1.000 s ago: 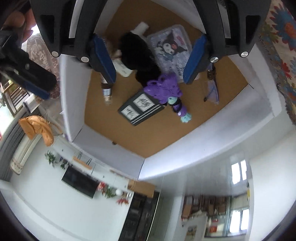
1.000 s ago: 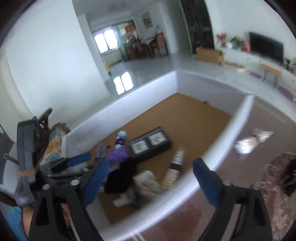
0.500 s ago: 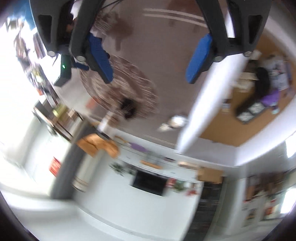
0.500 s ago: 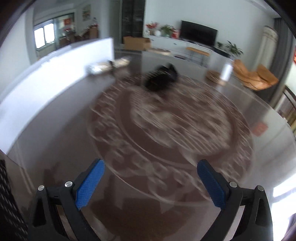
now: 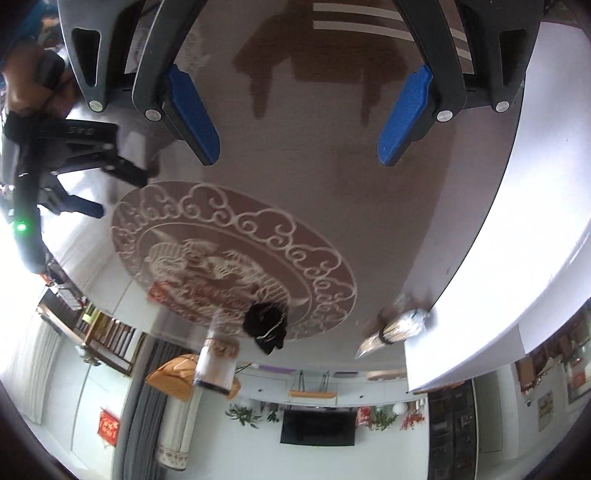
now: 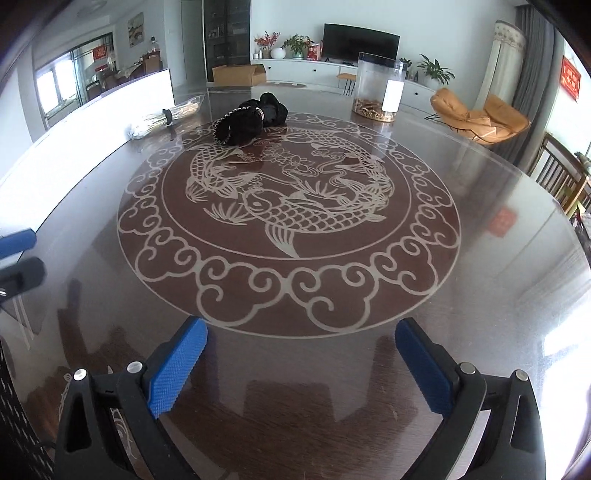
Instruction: Organize objects
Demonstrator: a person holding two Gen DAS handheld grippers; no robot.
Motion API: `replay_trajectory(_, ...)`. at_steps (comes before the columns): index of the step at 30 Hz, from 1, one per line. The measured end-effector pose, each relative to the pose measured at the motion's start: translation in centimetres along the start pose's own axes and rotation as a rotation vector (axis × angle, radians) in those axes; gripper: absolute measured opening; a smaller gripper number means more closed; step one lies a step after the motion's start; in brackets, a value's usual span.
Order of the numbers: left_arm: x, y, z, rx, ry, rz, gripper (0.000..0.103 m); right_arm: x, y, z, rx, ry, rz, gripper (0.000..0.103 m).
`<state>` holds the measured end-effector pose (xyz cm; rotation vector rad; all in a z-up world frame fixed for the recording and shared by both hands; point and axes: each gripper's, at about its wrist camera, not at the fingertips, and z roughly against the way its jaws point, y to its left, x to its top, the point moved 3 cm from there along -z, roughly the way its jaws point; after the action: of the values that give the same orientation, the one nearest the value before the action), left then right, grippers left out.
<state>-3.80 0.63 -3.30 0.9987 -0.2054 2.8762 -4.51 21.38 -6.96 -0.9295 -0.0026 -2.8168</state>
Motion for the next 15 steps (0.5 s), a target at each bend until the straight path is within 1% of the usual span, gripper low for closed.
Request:
replay_trajectory(5,-1.1,1.7,-1.2,0.052,0.021,0.04,0.087,-0.1,-0.3,-0.7,0.032,0.013,-0.027,0.103)
replay_trajectory(8,-1.3,2.7,-1.5,0.063,0.025,0.085,0.087,-0.1,-0.2,-0.7,0.031,0.014,-0.03,0.103)
replay_trajectory(10,-1.5,3.4,-1.4,0.088,0.021,0.109,0.087,-0.1,-0.2,-0.7,0.03,0.014,-0.029,0.103)
replay_trajectory(15,-1.8,3.4,-1.9,0.113,0.029,0.101,0.087,-0.1,-0.2,-0.7,0.03,0.014,-0.029,0.103)
